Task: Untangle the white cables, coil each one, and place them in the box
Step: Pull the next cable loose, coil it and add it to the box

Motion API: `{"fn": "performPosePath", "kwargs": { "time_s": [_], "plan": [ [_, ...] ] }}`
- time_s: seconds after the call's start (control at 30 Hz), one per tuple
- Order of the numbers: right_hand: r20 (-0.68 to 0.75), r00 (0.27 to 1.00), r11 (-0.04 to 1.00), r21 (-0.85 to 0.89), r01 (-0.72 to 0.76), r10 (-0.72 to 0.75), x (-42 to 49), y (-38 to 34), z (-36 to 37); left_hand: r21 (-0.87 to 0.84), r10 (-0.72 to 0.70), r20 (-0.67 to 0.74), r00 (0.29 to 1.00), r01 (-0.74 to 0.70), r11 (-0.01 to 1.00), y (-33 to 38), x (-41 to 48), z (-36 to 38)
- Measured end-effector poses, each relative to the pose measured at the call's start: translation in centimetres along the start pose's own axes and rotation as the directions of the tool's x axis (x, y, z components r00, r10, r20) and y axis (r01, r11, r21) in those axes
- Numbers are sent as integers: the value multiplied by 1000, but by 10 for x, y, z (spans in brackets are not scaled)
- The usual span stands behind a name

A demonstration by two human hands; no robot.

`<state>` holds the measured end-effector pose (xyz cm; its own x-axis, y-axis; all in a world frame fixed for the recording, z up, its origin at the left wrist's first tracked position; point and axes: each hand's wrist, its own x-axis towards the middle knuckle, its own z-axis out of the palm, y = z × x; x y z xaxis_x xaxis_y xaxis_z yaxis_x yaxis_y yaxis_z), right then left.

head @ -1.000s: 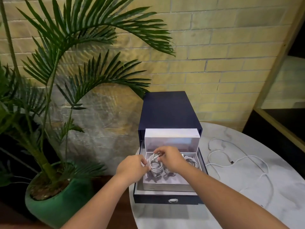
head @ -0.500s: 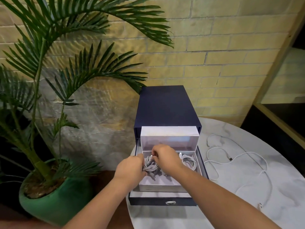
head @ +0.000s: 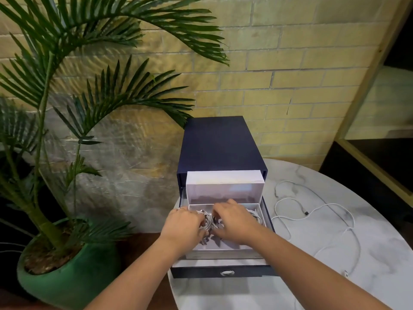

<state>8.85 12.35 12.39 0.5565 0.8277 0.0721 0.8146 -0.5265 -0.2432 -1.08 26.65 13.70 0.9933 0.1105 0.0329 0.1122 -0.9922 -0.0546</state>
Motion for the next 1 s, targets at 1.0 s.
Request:
{"fn": "performPosePath", "kwargs": {
  "time_s": [1.0],
  "plan": [
    [-249,958,970,230,-80,139,-90,46,-55,-320,17,-241,970,-96,942,59,5,-21]
  ]
}}
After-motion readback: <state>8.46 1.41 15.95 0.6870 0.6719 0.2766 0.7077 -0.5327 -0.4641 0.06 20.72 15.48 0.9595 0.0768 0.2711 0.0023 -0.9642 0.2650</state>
